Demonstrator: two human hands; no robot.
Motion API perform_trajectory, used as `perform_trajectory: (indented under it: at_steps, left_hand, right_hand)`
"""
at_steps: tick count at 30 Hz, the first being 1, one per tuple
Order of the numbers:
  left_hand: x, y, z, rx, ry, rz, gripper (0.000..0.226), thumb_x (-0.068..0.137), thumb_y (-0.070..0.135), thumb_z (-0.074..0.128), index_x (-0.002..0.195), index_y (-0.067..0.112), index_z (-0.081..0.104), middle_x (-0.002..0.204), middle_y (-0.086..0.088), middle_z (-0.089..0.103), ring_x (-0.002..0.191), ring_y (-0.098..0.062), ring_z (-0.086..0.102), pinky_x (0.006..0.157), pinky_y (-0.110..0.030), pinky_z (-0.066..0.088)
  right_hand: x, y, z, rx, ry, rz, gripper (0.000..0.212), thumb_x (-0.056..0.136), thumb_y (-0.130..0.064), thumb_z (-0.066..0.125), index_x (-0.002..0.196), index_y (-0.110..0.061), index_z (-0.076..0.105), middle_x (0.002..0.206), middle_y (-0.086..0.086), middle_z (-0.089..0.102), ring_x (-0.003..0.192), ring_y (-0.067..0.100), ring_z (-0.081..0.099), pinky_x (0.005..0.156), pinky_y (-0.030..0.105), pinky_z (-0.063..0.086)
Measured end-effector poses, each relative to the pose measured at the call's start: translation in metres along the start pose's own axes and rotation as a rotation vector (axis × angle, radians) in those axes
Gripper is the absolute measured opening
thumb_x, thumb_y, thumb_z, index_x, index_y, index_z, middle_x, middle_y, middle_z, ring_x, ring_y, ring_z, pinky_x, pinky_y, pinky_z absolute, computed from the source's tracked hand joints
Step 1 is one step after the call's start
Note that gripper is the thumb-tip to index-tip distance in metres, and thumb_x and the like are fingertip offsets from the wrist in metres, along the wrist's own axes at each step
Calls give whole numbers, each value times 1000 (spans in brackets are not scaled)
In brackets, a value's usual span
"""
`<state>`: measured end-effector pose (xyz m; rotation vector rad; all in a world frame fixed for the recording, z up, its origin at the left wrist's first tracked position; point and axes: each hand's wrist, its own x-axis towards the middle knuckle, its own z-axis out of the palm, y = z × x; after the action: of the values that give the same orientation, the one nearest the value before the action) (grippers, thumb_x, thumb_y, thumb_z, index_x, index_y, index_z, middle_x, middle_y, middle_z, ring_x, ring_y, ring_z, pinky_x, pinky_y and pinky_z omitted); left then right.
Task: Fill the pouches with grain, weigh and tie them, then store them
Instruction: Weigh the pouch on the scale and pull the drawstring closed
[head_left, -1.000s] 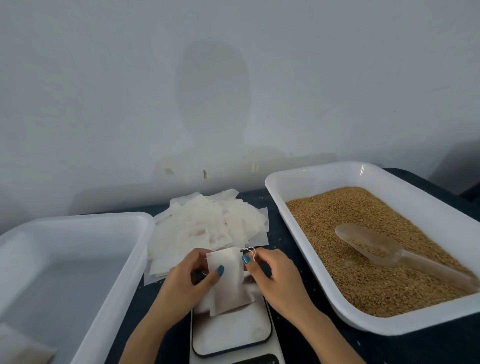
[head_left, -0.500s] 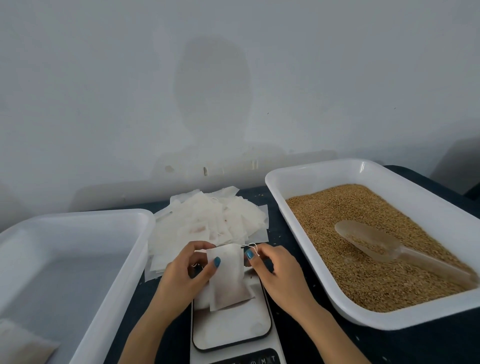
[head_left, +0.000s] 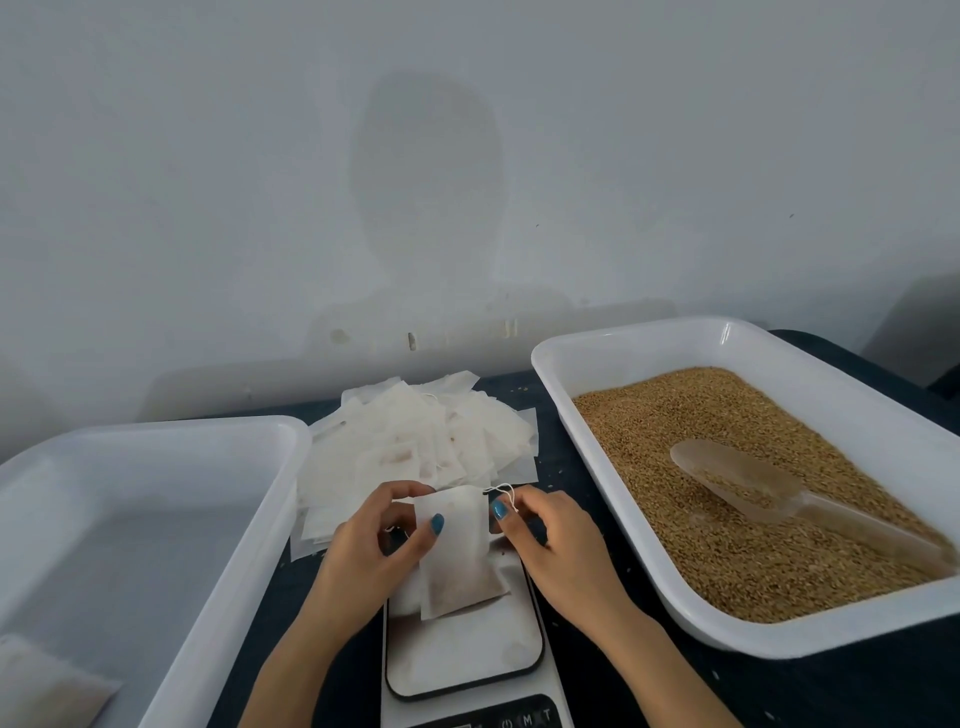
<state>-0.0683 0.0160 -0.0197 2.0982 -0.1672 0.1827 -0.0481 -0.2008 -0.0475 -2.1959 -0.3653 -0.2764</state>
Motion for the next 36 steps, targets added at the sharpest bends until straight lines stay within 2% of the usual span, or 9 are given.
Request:
perform_trajectory:
  at_steps: [7, 12, 17, 20, 24, 27, 31, 33, 36]
  left_hand:
    - [1, -2, -4, 9, 23, -24, 36, 74, 57, 63, 104, 36, 59, 81, 13, 74, 72, -4, 69, 66, -12, 52]
    - [0, -3, -5, 59, -8, -23, 16, 74, 54, 67, 79, 39, 66, 75, 15, 72, 69, -1, 67, 63, -11, 50]
    - [-1, 4, -4, 57, -38, 31, 15, 76, 53, 66, 72, 39, 67, 70, 10, 68, 64, -5, 60, 58, -13, 45]
    - [-1, 7, -4, 48, -32, 47, 13, 76, 51, 68, 72, 39, 68, 68, 10, 66, 63, -5, 59, 56, -13, 43]
    - [-2, 9, -4, 31, -51, 49, 33, 67, 61, 71, 76, 29, 70, 74, 2, 69, 69, -18, 62, 65, -33, 52]
    - [-3, 13, -7, 13, -110, 48, 32, 64, 57, 84, 85, 37, 71, 82, 1, 72, 74, -21, 63, 71, -40, 52]
    - [-6, 21, -10, -51, -170, 20, 35, 56, 49, 85, 84, 34, 69, 86, -3, 72, 80, -33, 63, 68, -42, 51]
    - [-8, 25, -12, -35, -210, 16, 37, 55, 49, 87, 84, 35, 68, 87, -2, 72, 78, -29, 64, 69, -44, 53]
    - [-9, 32, -12, -17, -259, 31, 39, 54, 51, 86, 85, 36, 67, 87, 3, 73, 74, -21, 63, 70, -40, 54]
  right_hand:
    - [0, -4, -2, 45, 1, -20, 21, 94, -47, 54, 105, -35, 67, 93, -18, 65, 95, 0, 54, 77, 16, 44]
    - [-2, -7, 0, 53, -12, -25, 13, 95, -39, 61, 106, -36, 68, 98, -16, 66, 98, -3, 54, 79, 9, 41]
    - [-3, -14, -2, 94, 23, -61, 24, 92, -51, 59, 101, -31, 69, 93, -19, 65, 96, 0, 56, 79, 14, 45]
    - [-3, -19, -4, 108, 67, -119, 24, 91, -47, 64, 96, -24, 71, 90, -17, 66, 93, 4, 58, 79, 22, 48]
    - [-5, -27, -10, 98, 62, -192, 13, 89, -34, 72, 94, -23, 72, 88, -19, 63, 93, 5, 57, 78, 17, 46]
    - [-10, -38, -20, 19, 37, -278, 10, 88, -32, 72, 92, -23, 71, 83, -31, 51, 89, 0, 52, 75, 16, 42]
    - [-26, -60, -45, -218, -66, -399, 18, 85, -36, 74, 100, -27, 68, 89, -23, 59, 89, 0, 54, 72, 16, 46]
    - [-34, -68, -63, -392, -90, -466, 33, 74, -36, 84, 103, -31, 68, 90, -22, 64, 85, 0, 60, 67, 16, 51]
    - [-40, -69, -106, -327, -66, -435, 29, 82, -36, 71, 111, -40, 66, 94, -30, 64, 88, -10, 60, 74, 9, 49]
